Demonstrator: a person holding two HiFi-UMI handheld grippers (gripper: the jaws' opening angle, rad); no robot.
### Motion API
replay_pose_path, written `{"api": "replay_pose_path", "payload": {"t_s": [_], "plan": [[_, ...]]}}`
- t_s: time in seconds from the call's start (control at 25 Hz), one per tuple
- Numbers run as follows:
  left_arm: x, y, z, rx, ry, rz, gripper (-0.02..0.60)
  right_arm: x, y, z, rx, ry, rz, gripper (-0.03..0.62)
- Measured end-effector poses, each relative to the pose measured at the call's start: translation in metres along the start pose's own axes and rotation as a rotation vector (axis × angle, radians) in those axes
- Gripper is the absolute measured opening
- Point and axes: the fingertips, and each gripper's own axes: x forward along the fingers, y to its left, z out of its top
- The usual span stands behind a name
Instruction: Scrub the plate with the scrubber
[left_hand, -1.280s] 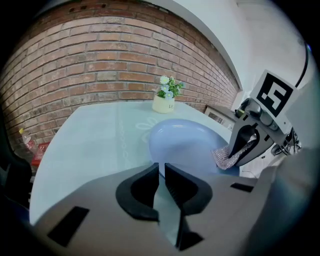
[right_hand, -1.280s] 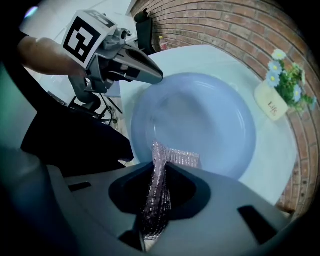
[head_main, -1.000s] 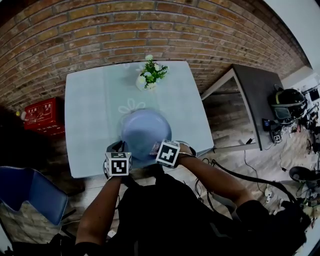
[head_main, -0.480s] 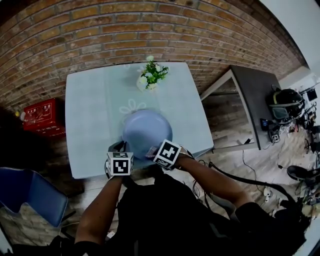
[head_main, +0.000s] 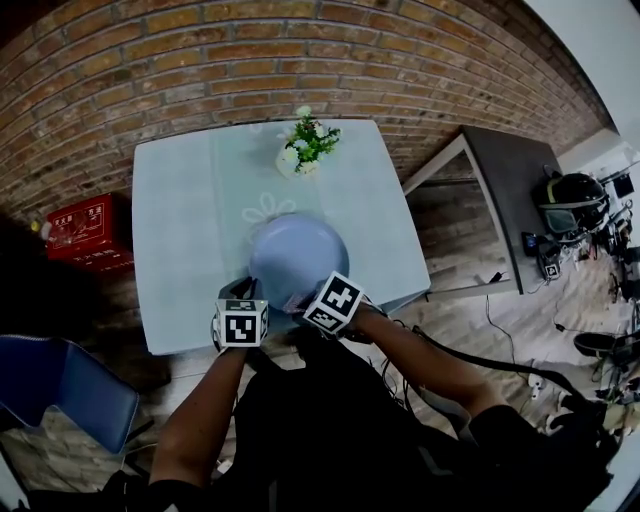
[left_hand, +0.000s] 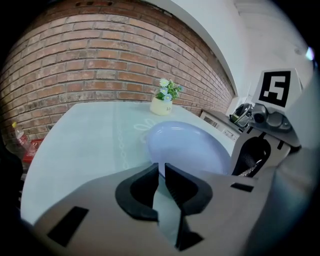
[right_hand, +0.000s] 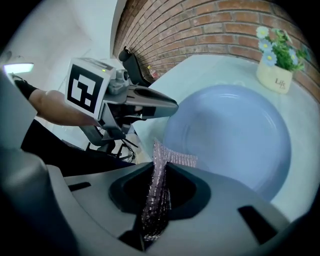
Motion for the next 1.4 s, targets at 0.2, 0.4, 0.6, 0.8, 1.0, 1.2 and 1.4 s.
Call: {"api": "replay_pose_path", "payload": {"t_s": [0.2, 0.4, 0.6, 0.8, 1.0, 1.2, 1.4], "plan": [[-0.003, 0.000, 0.000, -0.027, 0.007, -0.032, 0.046, 0.004, 0.008, 0.013, 0.009, -0.046, 0.031, 0.077], [-0.007, 0.010, -0.001, -0.088, 0.002, -0.032, 0.046, 0.003, 0.007, 0.026, 0.017, -0.091, 0.064, 0.077], [-0.006, 0.017, -0.005, -0.093, 0.022, -0.021, 0.046, 0.002, 0.008, 0.038, 0.010, -0.129, 0.106, 0.077], [-0.004, 0.014, 0.000, -0.111, 0.021, -0.025, 0.046, 0.002, 0.009, 0.046, 0.028, -0.173, 0.163, 0.077], [-0.001, 0.017, 0.005, -0.073, 0.034, -0.003, 0.046, -0.011, -0.002, 0.049, 0.026, -0.214, 0.172, 0.072], [-0.003, 0.015, 0.007, -0.075, 0.015, 0.019, 0.047, -0.027, -0.025, 0.040, 0.061, -0.261, 0.138, 0.071], [-0.003, 0.010, 0.003, -0.085, 0.015, 0.020, 0.048, -0.048, -0.053, 0.044, 0.136, -0.381, 0.029, 0.071]]}}
